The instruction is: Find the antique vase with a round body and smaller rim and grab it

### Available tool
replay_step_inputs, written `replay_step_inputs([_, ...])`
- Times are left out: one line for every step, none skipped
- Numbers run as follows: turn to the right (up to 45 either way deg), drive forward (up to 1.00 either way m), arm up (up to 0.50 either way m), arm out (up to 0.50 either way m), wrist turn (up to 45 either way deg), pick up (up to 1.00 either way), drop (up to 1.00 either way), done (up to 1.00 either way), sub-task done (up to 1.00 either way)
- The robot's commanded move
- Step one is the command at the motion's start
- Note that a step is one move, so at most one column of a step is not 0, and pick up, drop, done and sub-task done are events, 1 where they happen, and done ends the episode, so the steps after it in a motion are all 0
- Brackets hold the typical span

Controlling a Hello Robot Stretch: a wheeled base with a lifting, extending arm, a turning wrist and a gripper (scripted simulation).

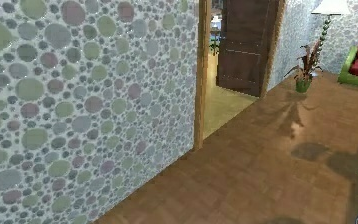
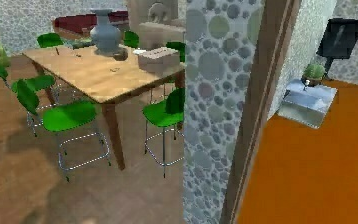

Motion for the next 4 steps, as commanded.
replay_step_inputs([24.0, 0.00, 0.00, 0.00, 0.0, 0.00, 0.00, 0.00, 0.00])
replay_step_inputs([0.0, 1.00, 0.00, 0.00, 0.0, 0.00, 0.00, 0.00, 0.00])
replay_step_inputs([21.0, 0.00, 0.00, 0.00, 0.0, 0.00, 0.00, 0.00, 0.00])
replay_step_inputs([0.0, 0.05, 0.00, 0.00, 0.0, 0.00, 0.00, 0.00, 0.00])
